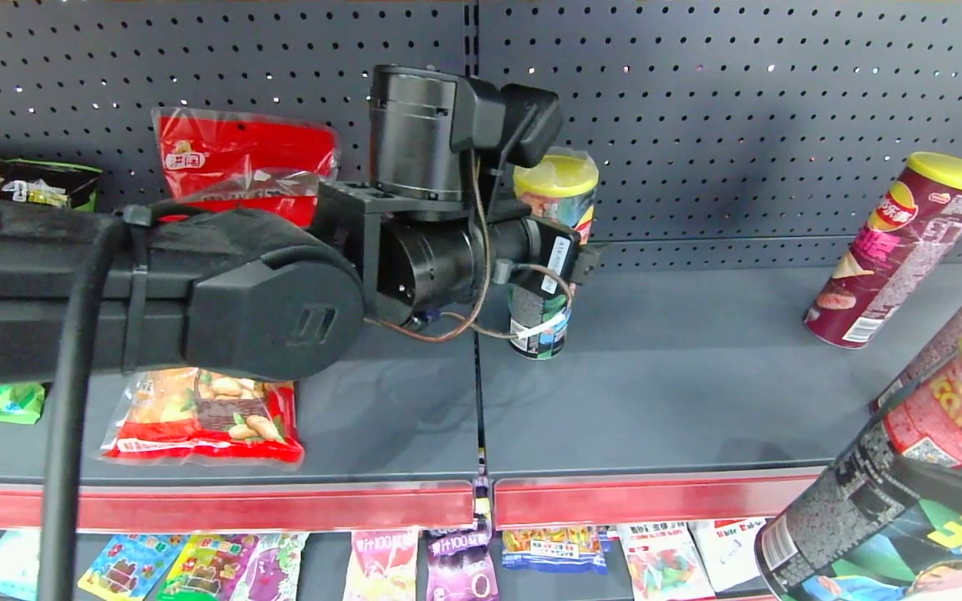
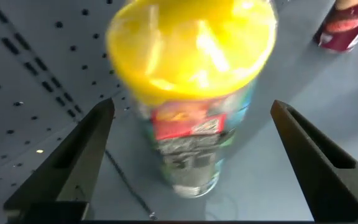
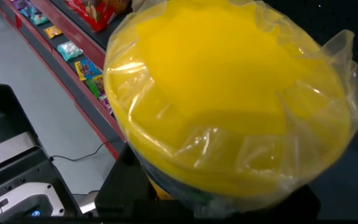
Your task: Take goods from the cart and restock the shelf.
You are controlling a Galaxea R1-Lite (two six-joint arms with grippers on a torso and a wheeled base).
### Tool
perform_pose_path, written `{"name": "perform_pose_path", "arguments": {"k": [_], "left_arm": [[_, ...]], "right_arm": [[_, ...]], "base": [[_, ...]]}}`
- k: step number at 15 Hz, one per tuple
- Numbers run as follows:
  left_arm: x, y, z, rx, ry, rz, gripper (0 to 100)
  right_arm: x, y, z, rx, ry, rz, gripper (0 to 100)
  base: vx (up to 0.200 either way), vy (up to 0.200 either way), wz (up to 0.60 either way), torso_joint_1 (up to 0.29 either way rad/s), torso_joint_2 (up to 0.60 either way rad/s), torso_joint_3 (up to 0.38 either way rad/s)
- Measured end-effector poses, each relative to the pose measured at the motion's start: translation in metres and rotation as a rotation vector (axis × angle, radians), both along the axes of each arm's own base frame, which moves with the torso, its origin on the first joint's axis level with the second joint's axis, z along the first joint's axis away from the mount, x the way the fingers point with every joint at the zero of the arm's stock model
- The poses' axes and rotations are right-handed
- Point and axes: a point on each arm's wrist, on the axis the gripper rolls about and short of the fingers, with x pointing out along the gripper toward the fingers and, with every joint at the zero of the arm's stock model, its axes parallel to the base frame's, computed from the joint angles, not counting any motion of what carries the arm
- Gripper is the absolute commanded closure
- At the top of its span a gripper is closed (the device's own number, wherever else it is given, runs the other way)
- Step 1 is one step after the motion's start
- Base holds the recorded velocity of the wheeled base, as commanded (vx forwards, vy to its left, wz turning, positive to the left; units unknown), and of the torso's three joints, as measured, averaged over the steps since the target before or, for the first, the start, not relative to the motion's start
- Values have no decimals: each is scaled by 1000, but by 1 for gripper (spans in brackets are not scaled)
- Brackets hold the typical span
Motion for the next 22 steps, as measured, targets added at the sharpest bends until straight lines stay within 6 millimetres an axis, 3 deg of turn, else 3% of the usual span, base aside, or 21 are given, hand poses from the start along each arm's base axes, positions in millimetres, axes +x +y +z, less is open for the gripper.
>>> {"name": "perform_pose_path", "arguments": {"k": [7,8,13,16,22], "left_arm": [[14,-18,-7,-13,-2,36,0],[15,-19,-9,-13,-2,35,100],[15,-17,-11,-27,5,1,100],[14,-3,-10,-28,28,-51,100],[-6,24,2,-2,4,-356,100]], "right_arm": [[0,-1,0,1,-1,-12,100],[0,-1,0,1,-1,-15,100],[0,-2,0,7,4,-18,100],[0,-2,0,10,5,-19,100],[0,-2,0,9,5,-18,100]], "base": [[0,0,0,0,0,0],[0,0,0,0,0,0],[0,0,0,0,0,0],[0,0,0,0,0,0],[0,0,0,0,0,0]]}}
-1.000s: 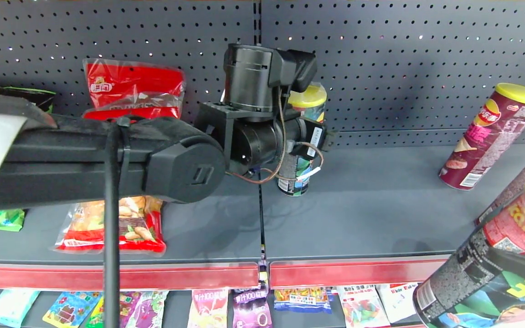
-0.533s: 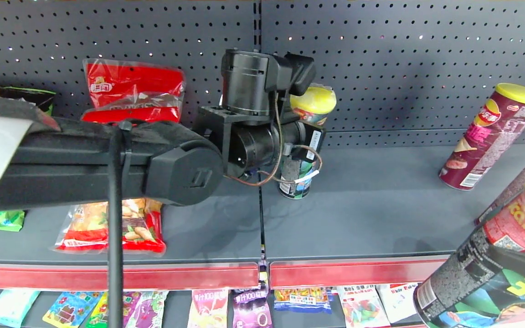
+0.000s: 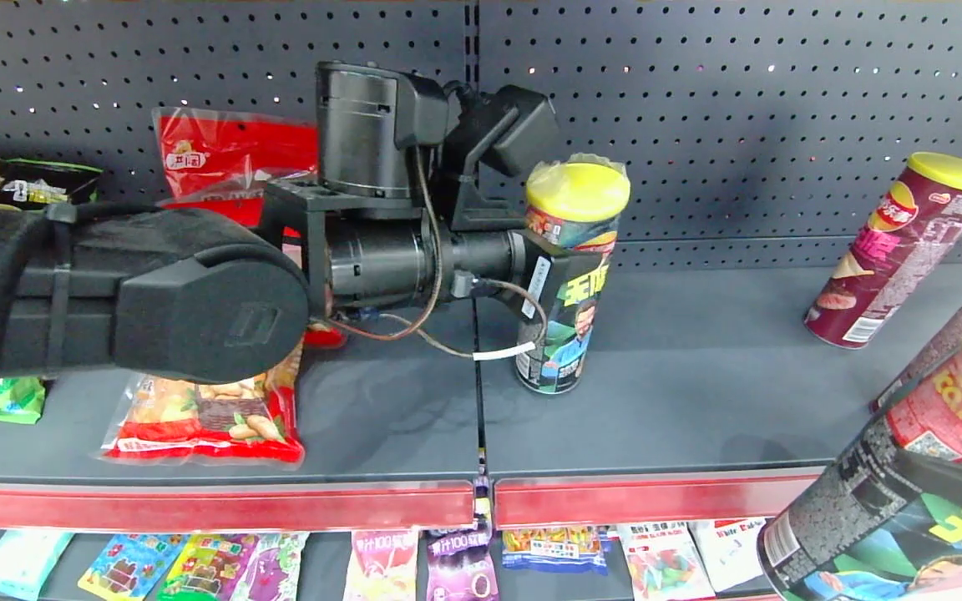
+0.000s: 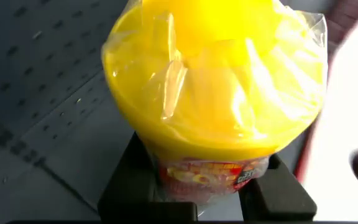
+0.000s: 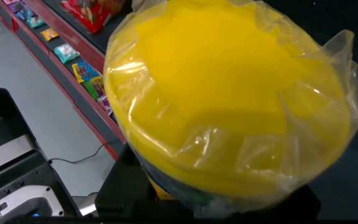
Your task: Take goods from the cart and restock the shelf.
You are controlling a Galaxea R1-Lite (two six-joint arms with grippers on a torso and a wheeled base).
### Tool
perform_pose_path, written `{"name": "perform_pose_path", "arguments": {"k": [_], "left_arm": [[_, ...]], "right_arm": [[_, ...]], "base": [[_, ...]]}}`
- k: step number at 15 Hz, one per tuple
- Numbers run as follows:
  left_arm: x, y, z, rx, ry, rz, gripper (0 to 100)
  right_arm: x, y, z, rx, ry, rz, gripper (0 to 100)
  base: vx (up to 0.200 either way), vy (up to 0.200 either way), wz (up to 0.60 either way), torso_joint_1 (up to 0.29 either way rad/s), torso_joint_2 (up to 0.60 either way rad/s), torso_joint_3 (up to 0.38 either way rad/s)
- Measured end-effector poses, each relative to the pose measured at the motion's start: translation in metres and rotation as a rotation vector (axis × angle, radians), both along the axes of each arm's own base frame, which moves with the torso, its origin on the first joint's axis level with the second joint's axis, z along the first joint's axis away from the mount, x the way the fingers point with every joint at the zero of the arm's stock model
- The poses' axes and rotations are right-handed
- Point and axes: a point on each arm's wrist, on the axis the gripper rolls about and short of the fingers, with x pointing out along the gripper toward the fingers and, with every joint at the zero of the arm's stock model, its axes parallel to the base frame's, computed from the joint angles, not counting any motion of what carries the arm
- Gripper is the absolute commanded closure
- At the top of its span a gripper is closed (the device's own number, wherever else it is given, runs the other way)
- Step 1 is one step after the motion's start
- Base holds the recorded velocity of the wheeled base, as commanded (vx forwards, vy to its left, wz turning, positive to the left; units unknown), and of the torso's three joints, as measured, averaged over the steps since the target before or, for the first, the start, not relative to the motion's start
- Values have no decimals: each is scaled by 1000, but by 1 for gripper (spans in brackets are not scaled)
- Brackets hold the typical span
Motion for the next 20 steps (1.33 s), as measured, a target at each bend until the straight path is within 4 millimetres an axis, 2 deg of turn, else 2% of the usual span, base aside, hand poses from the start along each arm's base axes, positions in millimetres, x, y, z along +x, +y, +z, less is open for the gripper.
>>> {"name": "perform_pose_path", "arguments": {"k": [4,6,10,20], "left_arm": [[-11,4,1,1,33,-237,100],[-13,6,-1,10,20,-300,100],[-12,15,-16,53,6,-371,100],[-15,28,-19,44,30,-418,100]], "right_arm": [[0,0,0,0,2,0,100],[0,0,-1,6,10,-2,100],[0,0,-1,5,12,-2,100],[1,0,-5,-1,25,-3,100]], "base": [[0,0,0,0,0,0],[0,0,0,0,0,0],[0,0,0,0,0,0],[0,0,0,0,0,0]]}}
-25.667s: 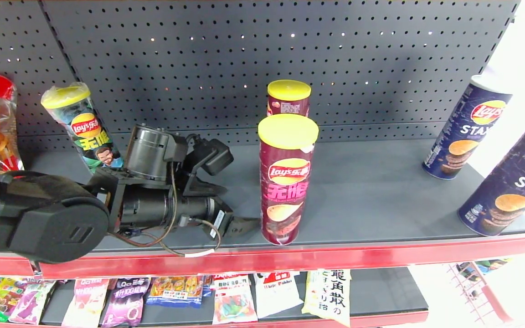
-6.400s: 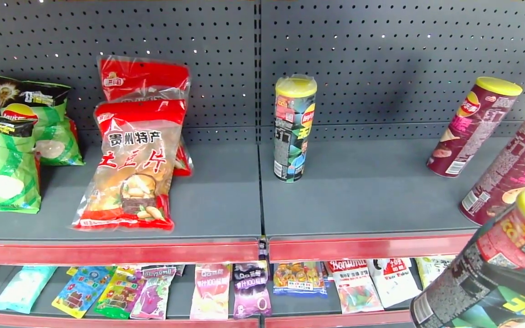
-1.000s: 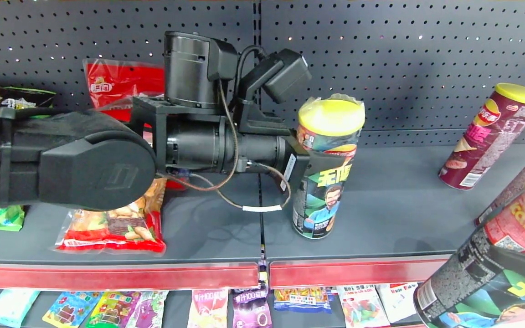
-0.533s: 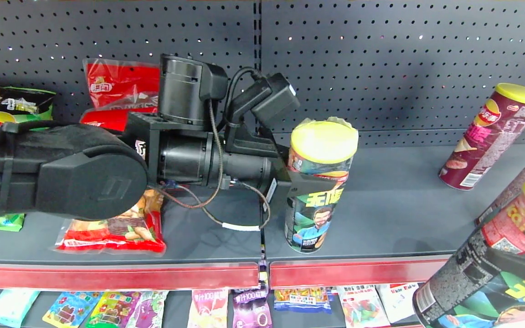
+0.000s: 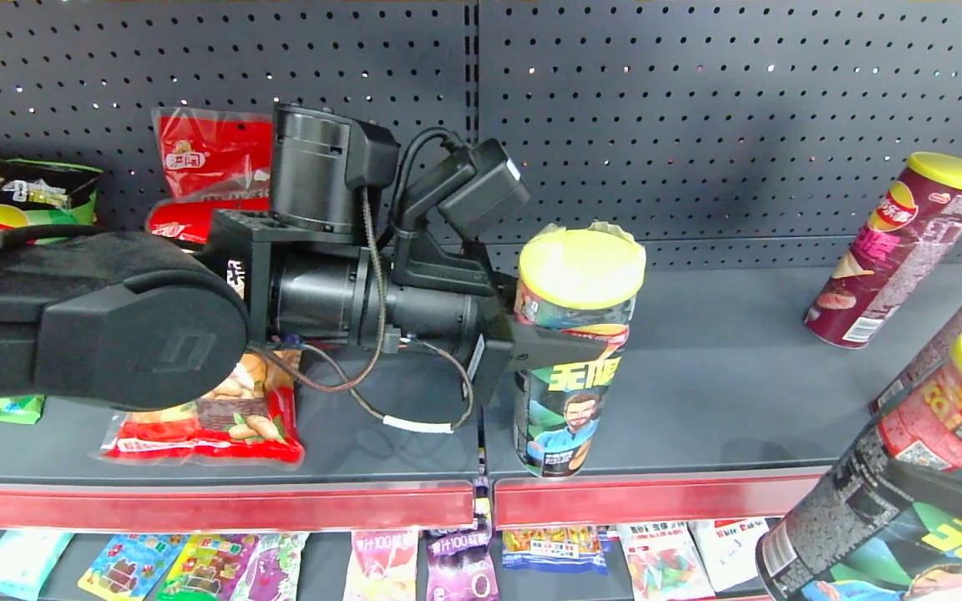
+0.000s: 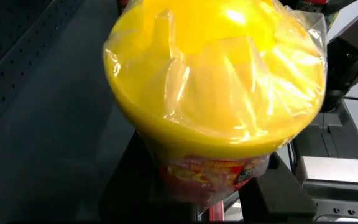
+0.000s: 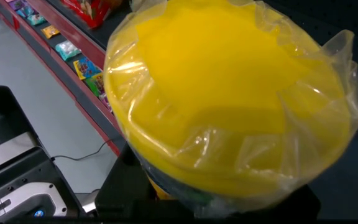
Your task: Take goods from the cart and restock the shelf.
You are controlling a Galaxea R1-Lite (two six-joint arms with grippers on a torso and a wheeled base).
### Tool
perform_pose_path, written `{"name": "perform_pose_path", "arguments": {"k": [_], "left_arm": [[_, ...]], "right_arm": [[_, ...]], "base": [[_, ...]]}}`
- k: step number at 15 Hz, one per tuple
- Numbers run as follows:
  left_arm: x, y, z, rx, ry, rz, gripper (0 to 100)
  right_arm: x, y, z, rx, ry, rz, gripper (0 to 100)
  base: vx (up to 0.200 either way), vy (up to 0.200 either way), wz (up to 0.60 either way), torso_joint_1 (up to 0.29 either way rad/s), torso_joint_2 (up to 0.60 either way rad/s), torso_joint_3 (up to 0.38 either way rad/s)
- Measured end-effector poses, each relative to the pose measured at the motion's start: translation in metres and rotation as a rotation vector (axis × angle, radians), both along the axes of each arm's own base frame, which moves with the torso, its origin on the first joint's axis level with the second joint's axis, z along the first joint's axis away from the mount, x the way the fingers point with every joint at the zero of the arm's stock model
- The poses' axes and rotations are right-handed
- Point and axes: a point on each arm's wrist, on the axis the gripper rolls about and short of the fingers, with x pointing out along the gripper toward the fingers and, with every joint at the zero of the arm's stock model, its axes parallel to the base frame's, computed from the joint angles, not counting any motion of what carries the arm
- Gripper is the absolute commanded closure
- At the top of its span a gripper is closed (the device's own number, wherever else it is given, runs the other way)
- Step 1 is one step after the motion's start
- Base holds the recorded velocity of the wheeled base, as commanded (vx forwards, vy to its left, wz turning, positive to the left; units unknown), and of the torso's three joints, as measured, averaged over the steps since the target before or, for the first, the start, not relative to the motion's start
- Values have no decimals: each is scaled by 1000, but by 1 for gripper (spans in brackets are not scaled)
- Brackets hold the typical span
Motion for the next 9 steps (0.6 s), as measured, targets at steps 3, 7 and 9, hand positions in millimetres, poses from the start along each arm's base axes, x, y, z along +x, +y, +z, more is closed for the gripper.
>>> {"name": "perform_pose_path", "arguments": {"k": [3,7,9], "left_arm": [[0,0,-2,3,3,4,100],[3,-2,-6,7,5,11,100],[5,-3,-8,-3,-8,7,0]], "right_arm": [[0,0,0,0,0,0,100],[1,0,0,-1,2,1,100],[1,0,-1,-2,3,0,100]], "base": [[0,0,0,0,0,0],[0,0,0,0,0,0],[0,0,0,0,0,0]]}}
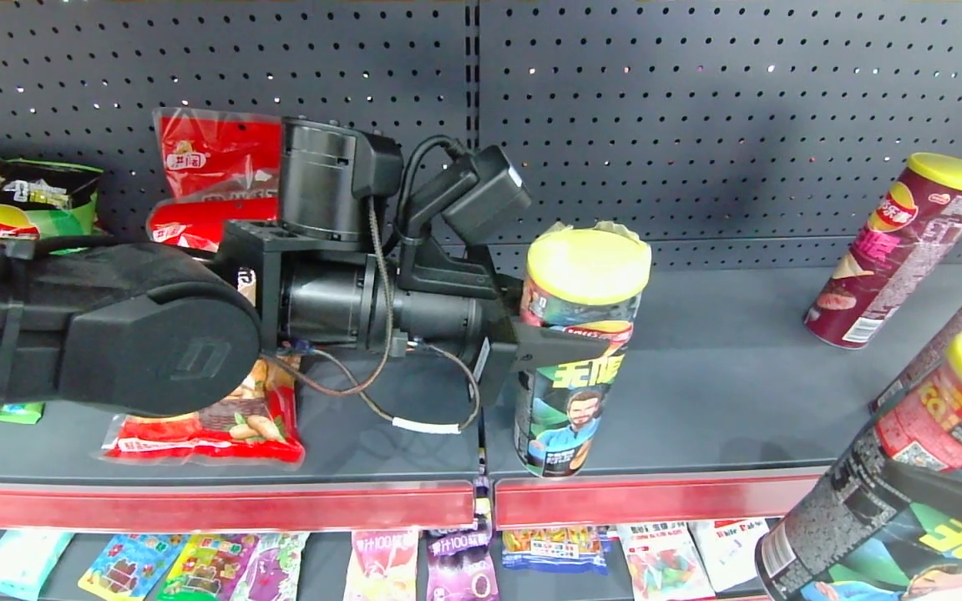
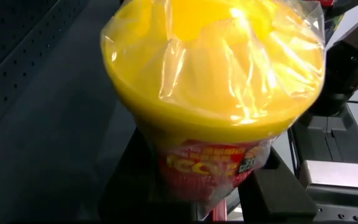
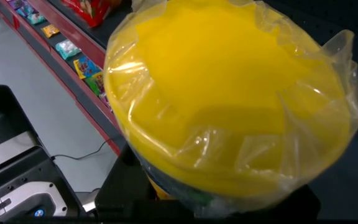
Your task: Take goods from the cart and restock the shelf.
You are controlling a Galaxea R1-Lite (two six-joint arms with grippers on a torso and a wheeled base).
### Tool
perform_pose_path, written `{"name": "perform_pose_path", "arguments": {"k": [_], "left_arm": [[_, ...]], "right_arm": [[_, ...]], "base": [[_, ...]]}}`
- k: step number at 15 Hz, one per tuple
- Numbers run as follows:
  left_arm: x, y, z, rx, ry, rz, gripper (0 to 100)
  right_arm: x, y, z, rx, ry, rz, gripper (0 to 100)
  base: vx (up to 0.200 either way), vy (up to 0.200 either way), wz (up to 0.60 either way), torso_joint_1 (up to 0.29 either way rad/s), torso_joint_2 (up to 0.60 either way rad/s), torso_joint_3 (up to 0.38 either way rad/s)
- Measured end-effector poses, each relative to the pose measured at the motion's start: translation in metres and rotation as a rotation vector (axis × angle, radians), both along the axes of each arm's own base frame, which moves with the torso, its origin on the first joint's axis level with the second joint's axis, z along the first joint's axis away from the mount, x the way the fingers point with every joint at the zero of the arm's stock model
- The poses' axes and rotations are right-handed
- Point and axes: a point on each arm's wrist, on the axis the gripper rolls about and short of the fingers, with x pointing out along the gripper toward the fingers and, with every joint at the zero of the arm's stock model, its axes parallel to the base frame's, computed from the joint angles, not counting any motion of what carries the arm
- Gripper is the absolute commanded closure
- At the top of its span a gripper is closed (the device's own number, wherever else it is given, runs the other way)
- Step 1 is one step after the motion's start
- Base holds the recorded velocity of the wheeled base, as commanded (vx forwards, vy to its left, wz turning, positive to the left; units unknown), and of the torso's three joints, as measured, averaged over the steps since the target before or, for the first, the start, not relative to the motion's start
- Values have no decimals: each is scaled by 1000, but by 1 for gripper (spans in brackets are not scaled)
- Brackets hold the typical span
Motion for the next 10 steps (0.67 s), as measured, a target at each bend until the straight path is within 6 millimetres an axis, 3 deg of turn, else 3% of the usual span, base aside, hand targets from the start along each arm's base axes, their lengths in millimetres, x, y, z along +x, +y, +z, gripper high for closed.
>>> {"name": "perform_pose_path", "arguments": {"k": [7,10], "left_arm": [[2,2,-7,6,5,18,0],[-5,15,-19,13,11,46,0]], "right_arm": [[3,1,8,7,-12,-1,100],[16,7,25,14,-32,-16,100]], "base": [[0,0,0,0,0,0],[0,0,0,0,0,0]]}}
